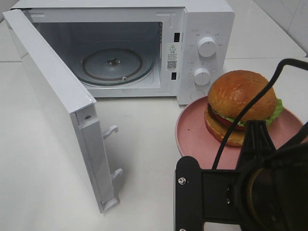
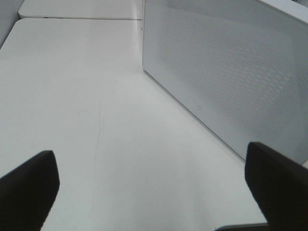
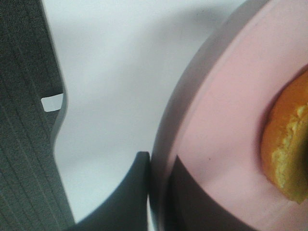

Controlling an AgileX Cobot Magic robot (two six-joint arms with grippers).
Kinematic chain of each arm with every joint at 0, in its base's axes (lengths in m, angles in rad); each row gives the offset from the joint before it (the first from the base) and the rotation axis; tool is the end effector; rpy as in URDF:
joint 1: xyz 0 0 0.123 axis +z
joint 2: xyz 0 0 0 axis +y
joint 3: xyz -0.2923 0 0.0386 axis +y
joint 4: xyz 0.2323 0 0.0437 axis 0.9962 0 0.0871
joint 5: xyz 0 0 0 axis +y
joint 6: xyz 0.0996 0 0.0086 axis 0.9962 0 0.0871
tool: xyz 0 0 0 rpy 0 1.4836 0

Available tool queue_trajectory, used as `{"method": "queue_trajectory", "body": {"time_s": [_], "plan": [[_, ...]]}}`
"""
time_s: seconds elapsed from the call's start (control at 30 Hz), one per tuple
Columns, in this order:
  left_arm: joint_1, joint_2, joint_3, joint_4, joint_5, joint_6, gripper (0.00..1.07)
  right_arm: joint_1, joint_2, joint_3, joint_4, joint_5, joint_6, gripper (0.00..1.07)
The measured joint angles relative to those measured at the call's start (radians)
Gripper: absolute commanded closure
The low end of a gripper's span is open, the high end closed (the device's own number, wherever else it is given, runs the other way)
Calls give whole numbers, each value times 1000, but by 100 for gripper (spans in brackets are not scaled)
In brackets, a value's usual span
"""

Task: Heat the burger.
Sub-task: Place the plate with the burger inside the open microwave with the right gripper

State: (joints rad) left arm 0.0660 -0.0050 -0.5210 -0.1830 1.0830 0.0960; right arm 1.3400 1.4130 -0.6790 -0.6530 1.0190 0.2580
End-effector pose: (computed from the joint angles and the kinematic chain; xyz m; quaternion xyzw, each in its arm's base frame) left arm -0.0242 -0.0177 0.2704 0.0185 0.8485 -0.0487 0.5266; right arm 0.0950 0.1779 0.2091 -0.6423 0.7178 -0.2169 0.1584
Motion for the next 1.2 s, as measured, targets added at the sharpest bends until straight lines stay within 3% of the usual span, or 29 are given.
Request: {"method": "queue_trajectory", "body": {"time_s": [0.53, 1.2], "plan": [[0, 0, 0, 0, 0, 0, 8, 0, 0, 0, -74, -61, 16, 107], [0, 0, 0, 0, 0, 0, 8, -197, 0, 0, -150, -291, -298, 107]]}}
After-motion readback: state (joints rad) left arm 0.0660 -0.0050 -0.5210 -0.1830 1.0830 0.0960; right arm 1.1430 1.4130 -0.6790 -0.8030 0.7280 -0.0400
